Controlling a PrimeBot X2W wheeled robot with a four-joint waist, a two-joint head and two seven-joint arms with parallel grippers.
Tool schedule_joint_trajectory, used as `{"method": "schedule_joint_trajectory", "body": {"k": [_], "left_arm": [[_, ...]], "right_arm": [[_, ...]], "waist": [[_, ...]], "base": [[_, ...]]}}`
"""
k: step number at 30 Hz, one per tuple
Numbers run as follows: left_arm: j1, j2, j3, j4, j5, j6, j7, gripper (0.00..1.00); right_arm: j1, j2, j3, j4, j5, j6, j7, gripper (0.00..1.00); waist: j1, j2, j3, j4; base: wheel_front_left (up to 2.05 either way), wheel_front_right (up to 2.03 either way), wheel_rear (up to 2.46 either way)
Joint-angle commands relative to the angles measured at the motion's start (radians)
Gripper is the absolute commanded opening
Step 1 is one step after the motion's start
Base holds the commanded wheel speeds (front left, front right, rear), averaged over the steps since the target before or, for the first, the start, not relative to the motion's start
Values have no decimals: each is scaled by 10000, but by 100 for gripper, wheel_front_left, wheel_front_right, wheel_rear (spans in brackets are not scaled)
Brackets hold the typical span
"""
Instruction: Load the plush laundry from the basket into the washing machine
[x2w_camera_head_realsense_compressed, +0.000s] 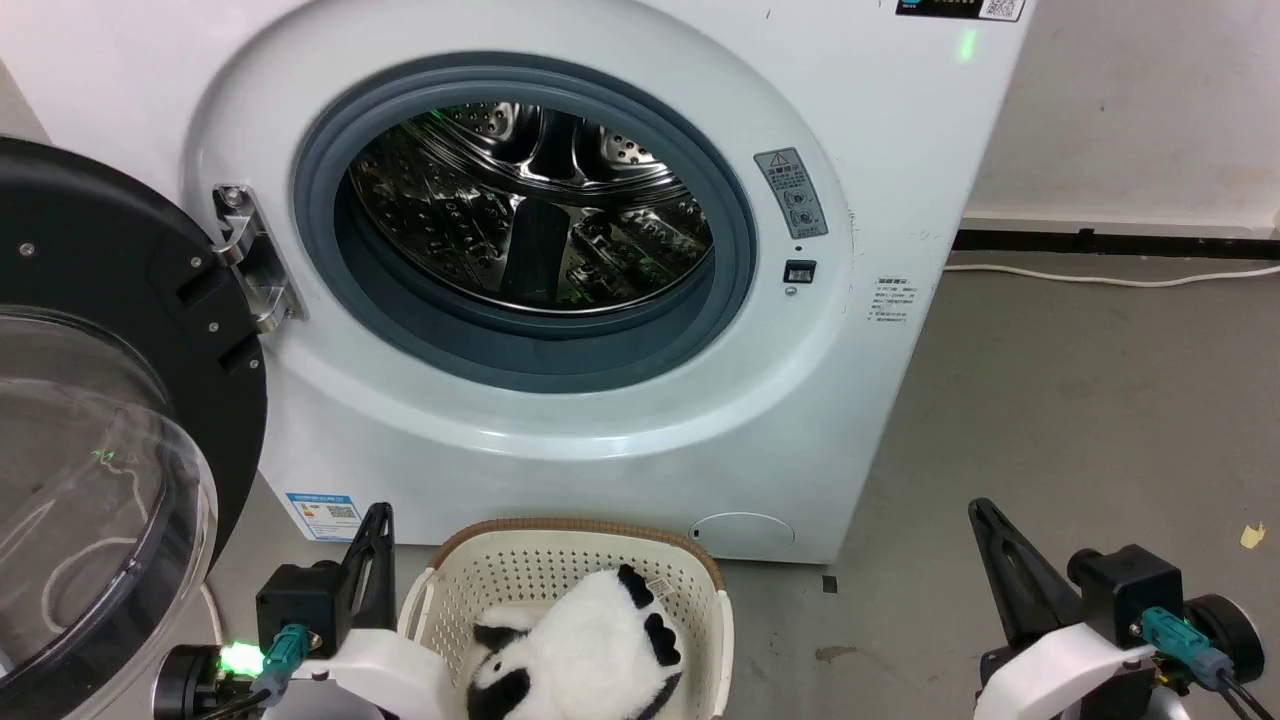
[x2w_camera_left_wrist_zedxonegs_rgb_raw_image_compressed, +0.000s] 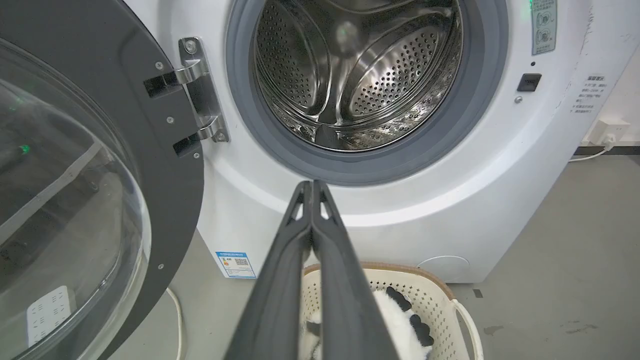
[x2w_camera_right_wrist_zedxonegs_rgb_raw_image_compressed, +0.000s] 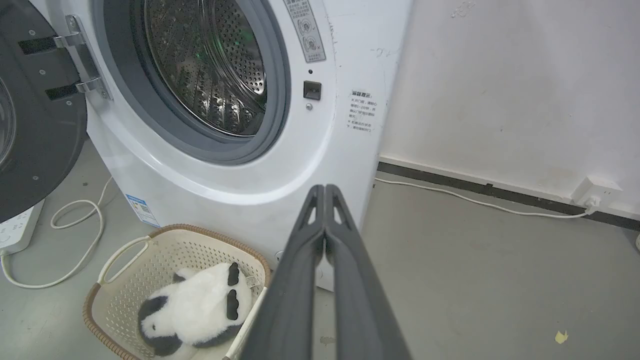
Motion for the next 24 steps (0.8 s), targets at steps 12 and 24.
{"method": "schedule_joint_trajectory", "body": {"k": [12, 24], "left_arm": [[-153, 1, 5, -41, 18, -41, 3, 0], [-153, 1, 5, -41, 18, -41, 3, 0]], "right_arm": [[-117, 15, -18, -45, -62, -9, 5, 0], [-117, 15, -18, -45, -62, -9, 5, 0]], "waist": [[0, 0, 0, 0], [0, 0, 0, 0]], "base": [[0, 0, 0], [0, 0, 0]]}}
